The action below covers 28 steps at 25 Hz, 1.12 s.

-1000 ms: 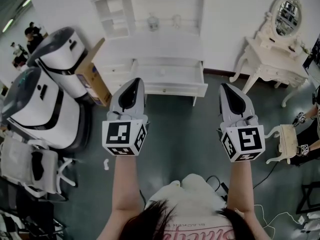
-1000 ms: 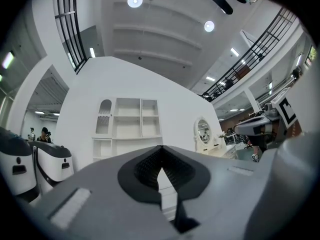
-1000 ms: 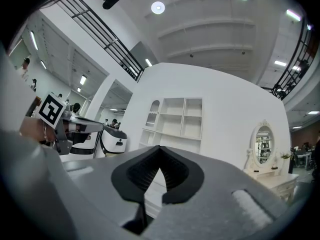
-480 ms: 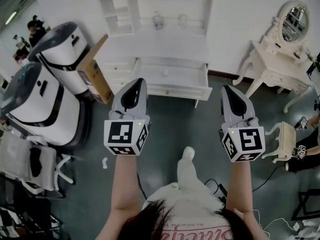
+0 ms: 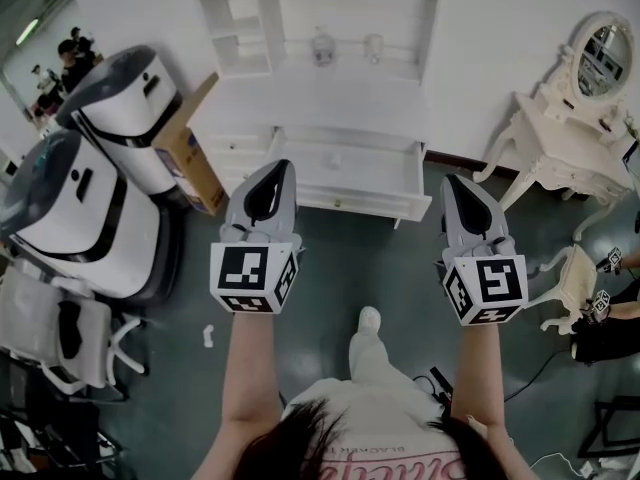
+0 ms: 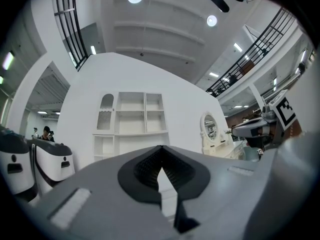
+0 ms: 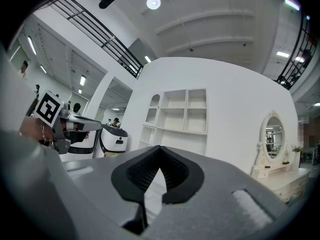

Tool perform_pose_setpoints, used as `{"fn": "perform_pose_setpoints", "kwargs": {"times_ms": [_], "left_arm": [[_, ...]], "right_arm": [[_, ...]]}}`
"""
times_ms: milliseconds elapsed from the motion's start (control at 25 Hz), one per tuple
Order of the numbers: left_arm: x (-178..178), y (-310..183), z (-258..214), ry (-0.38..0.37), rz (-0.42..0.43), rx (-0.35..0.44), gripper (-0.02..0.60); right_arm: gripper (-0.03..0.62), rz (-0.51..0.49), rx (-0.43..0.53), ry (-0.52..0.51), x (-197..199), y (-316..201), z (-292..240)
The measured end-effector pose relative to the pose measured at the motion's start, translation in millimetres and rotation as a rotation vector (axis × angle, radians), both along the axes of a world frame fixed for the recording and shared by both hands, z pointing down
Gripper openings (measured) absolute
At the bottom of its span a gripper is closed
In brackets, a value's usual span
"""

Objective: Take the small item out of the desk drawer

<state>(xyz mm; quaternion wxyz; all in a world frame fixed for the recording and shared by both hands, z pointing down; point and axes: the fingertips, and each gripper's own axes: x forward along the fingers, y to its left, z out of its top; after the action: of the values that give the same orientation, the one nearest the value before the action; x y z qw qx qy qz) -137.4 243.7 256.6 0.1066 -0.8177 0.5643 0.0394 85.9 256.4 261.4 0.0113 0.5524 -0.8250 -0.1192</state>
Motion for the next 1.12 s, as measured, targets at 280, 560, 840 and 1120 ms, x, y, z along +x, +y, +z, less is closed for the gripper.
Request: {"fn": "perform_pose_setpoints", "kwargs": {"times_ms": [280, 560, 840, 1120], "left_arm": [[7.1, -59.7, 0.2, 0.004, -0.011, -0.011, 0.015], [17.8, -123.5, -2.3, 0.006, -0.026, -0.028, 0.015], [34.3, -181.6, 0.0, -0.003, -0.042, -0.045, 0.015], [45.5, -229.3, -0.7, 0.004, -0.065, -0.048, 0.015]], "right_arm": [[0.002, -0.025, -0.016, 0.006, 1.7, -65.7, 0.6], [0.002, -0.055, -0.036, 0.014, 9.7, -135.4, -2.9], [0.002, -0.074, -0.063, 0.017, 24.0, -196.7, 3.8], [0.003, -0.101, -0.064, 0.027, 34.7, -248.8, 0.8]]}}
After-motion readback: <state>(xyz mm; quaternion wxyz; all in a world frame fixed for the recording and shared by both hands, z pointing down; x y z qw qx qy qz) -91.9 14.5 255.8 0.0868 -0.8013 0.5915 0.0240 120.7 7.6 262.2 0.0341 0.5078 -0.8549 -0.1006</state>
